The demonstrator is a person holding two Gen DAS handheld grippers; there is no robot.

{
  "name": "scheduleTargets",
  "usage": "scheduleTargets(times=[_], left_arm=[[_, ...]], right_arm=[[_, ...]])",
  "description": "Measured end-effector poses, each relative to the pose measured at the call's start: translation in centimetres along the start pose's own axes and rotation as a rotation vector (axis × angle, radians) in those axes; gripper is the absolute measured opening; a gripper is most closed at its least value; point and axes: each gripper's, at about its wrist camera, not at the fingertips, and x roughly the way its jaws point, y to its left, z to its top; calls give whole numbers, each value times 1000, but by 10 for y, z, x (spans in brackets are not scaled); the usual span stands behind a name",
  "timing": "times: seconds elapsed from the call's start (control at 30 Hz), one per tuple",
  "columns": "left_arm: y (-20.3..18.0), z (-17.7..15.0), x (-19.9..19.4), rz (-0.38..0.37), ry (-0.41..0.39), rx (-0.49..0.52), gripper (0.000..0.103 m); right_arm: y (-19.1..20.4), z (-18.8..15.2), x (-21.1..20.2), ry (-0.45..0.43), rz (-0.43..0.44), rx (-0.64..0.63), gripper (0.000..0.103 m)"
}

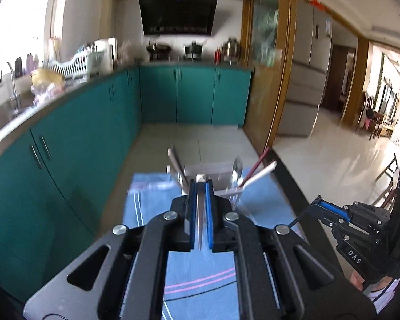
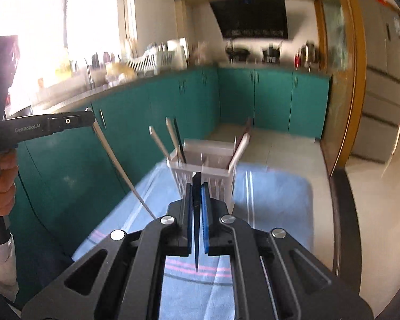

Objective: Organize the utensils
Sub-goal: 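Grasp the white chopstick with the left tool while the right tool carries the black one to the holder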

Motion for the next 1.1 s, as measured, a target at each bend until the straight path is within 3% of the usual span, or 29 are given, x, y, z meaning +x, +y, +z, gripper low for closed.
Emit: scheduleTargets(times=[0.23,0.43,0.63,0.8,1.1], left_arm=[[-2,44,-21,-32,-113,-54,6],[16,65,3,-25,-161,-175,6],[32,75,47,29,-183,-258,6],[40,77,78,59,-185,-264,6],[35,59,138,78,-167,-226,6]], right_arm=[[8,65,-31,-173,-40,-30,7],[6,101,-14,-212,-67,-17,7],[6,119,22,-254,-101,1,7],[7,131,52,-288,-136,-19,7],[-8,109,107,-268,-127,-19,7]])
